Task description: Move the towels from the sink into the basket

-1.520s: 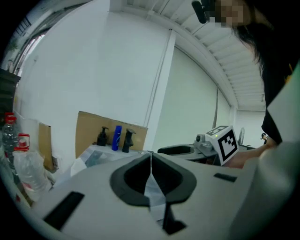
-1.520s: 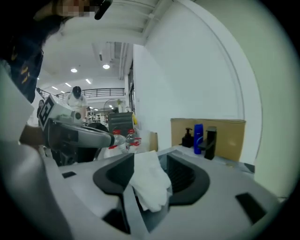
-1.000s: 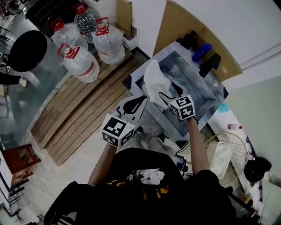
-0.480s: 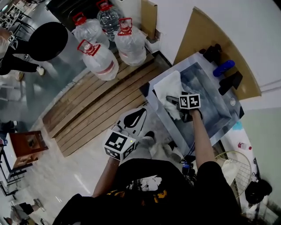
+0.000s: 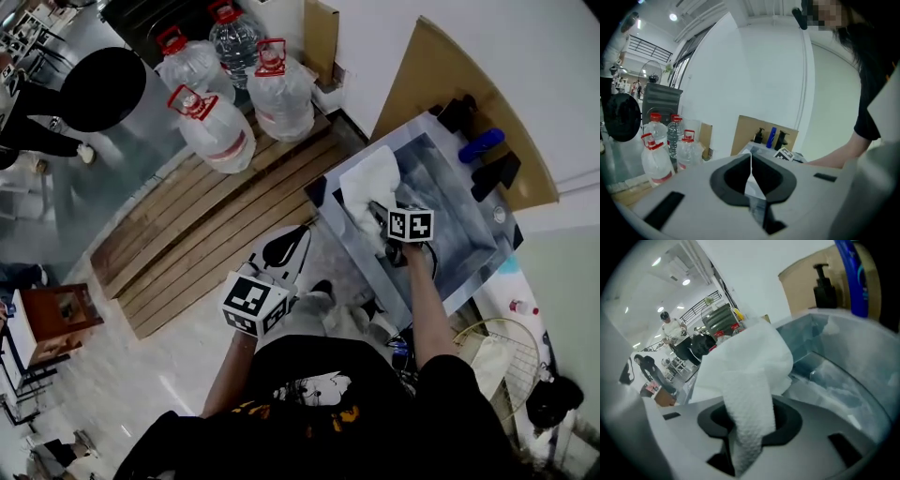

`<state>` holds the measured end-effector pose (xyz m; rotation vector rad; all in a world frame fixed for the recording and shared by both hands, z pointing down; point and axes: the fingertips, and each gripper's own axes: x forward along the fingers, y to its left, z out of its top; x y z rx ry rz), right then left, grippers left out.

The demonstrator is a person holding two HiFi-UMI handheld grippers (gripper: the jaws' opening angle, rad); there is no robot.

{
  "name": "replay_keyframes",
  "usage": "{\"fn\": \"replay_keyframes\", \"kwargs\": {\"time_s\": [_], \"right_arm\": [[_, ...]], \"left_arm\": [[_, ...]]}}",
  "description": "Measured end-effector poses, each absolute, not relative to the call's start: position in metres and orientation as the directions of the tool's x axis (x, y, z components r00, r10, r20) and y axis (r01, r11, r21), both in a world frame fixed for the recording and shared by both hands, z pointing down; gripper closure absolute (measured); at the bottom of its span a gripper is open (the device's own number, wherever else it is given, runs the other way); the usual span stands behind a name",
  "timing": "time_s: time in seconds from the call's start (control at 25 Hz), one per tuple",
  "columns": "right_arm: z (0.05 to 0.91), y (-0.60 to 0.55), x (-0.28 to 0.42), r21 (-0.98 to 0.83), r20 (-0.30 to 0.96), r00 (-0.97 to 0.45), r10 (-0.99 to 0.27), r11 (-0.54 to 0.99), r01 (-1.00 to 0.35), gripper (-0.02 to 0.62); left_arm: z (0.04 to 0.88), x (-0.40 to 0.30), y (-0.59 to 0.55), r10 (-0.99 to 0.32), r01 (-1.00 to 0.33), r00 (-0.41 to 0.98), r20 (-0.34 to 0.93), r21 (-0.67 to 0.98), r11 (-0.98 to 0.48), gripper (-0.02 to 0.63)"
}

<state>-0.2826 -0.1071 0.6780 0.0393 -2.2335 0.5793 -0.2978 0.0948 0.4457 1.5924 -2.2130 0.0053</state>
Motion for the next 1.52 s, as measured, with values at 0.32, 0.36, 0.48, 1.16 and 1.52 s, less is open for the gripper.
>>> {"fn": "replay_keyframes", "kwargs": {"time_s": [0.32,0.36,0.48,1.16,1.52], "right_arm": [[0.577,-0.105,-0.276,-0.262,0.596,-0.803,-0.007,0.943,-0.203,0.477],[0.563,-0.105,-0.273,-0.260,0.572,-0.820,-0.028,0.942,-0.213,0.479],[0.521,-0.105,-0.262,-0.258,0.495,-0.864,-0.093,0.934,-0.248,0.479],[0.394,-0.108,-0.135,-0.235,0.278,-0.861,-0.426,0.839,-0.491,0.479],[0.370,-0.129,-0.027,-0.247,0.210,-0.789,-0.578,0.749,-0.614,0.479]], "left_arm": [[0.434,-0.300,0.071,-0.942,-0.936,-0.191,0.277,0.236,0.260,0.595],[0.431,-0.298,0.069,-0.946,-0.941,-0.177,0.271,0.236,0.244,0.595],[0.424,-0.291,0.059,-0.959,-0.955,-0.130,0.254,0.230,0.190,0.595],[0.398,-0.226,-0.019,-0.966,-0.956,0.206,0.155,0.242,-0.166,0.595],[0.390,-0.119,-0.062,-0.900,-0.903,0.408,0.156,0.216,-0.372,0.595]]}}
